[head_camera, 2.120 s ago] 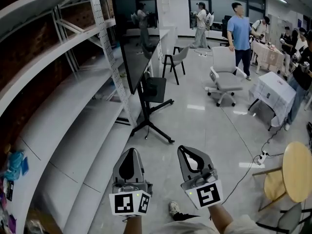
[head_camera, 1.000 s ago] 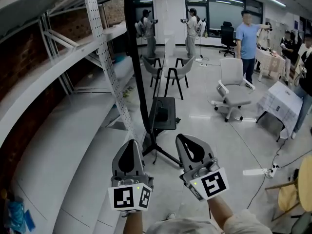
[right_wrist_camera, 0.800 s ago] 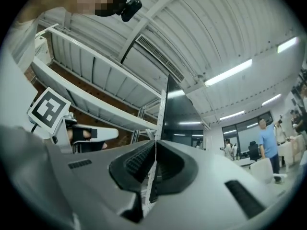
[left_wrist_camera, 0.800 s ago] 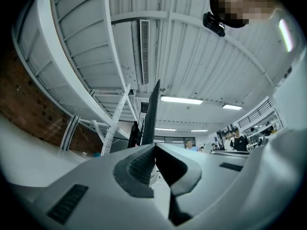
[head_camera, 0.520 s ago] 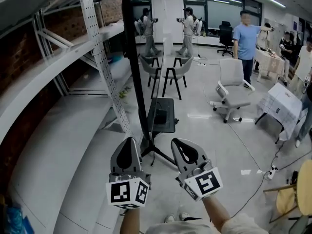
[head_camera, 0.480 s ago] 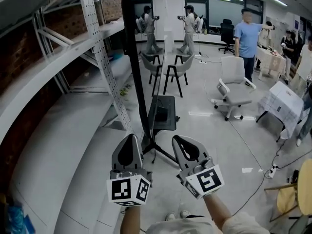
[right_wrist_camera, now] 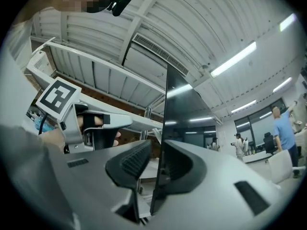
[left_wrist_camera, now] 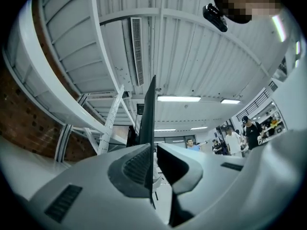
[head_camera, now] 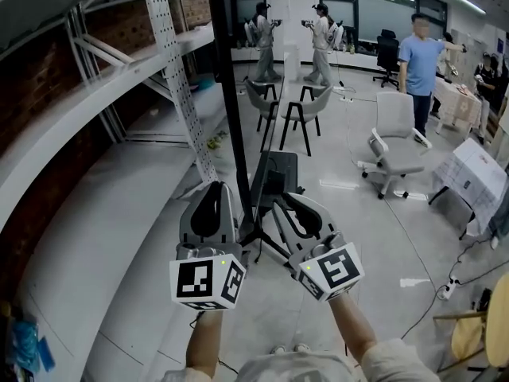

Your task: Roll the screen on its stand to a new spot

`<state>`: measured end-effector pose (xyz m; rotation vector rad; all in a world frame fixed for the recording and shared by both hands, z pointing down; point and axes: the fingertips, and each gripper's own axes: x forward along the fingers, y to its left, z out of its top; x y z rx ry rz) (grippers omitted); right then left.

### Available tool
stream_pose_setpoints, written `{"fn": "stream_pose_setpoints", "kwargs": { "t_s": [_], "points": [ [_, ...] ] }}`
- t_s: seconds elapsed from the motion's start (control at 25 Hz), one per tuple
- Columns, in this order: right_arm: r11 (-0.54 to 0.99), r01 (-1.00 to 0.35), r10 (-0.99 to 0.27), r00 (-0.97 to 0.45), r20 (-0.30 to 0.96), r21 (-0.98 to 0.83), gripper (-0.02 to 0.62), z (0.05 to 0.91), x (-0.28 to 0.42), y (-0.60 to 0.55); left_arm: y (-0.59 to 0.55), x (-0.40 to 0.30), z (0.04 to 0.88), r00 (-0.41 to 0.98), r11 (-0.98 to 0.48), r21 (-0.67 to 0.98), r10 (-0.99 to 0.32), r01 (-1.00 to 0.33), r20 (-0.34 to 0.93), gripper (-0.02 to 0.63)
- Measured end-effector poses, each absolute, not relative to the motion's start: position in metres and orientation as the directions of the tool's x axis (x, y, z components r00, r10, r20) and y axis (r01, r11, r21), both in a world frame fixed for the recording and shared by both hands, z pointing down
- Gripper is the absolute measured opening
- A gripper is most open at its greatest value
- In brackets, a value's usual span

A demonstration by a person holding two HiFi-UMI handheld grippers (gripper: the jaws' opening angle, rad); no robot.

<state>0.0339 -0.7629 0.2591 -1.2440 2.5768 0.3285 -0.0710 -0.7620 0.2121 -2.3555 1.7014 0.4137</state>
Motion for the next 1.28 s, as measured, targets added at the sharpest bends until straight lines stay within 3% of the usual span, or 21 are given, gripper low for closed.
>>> {"fn": "stream_pose_setpoints", "kwargs": {
  "t_s": [0.04,0.08,0.12,0.32,0.76,1.28],
  "points": [
    [0.614,-0.784,-0.721,-0.605,-0.336,0.093,0.131,0.255,0.029,-0.768,-0.768,-0.069,0.205,0.318,-0.334,-0.011,-0.886,-0.942,-0.338,0.062],
    [0.616,-0.781,-0.715,-0.609,-0.343,0.1,0.217,0.252,0.024,-0.775,-0.775,-0.066,0.199,0.342,-0.357,-0.015,-0.88,-0.934,-0.33,0.155],
    [0.615,-0.781,-0.713,-0.61,-0.346,0.11,0.235,0.249,0.02,-0.782,-0.783,-0.064,0.194,0.362,-0.378,-0.014,-0.876,-0.926,-0.32,0.198],
    [0.616,-0.776,-0.729,-0.627,-0.276,0.134,0.249,0.269,-0.007,-0.83,-0.836,-0.059,0.176,0.413,-0.437,0.05,-0.877,-0.898,-0.245,0.267],
    [0.658,-0.751,-0.752,-0.653,-0.09,-0.057,0.249,0.337,-0.049,-0.897,-0.909,-0.042,0.174,0.406,-0.408,-0.009,-0.906,-0.913,-0.121,0.284],
    [0.515,-0.856,-0.856,-0.51,-0.089,-0.044,0.253,0.345,-0.051,-0.933,-0.944,-0.04,0.174,0.351,-0.347,-0.056,-0.931,-0.936,-0.1,0.27]
  ]
}}
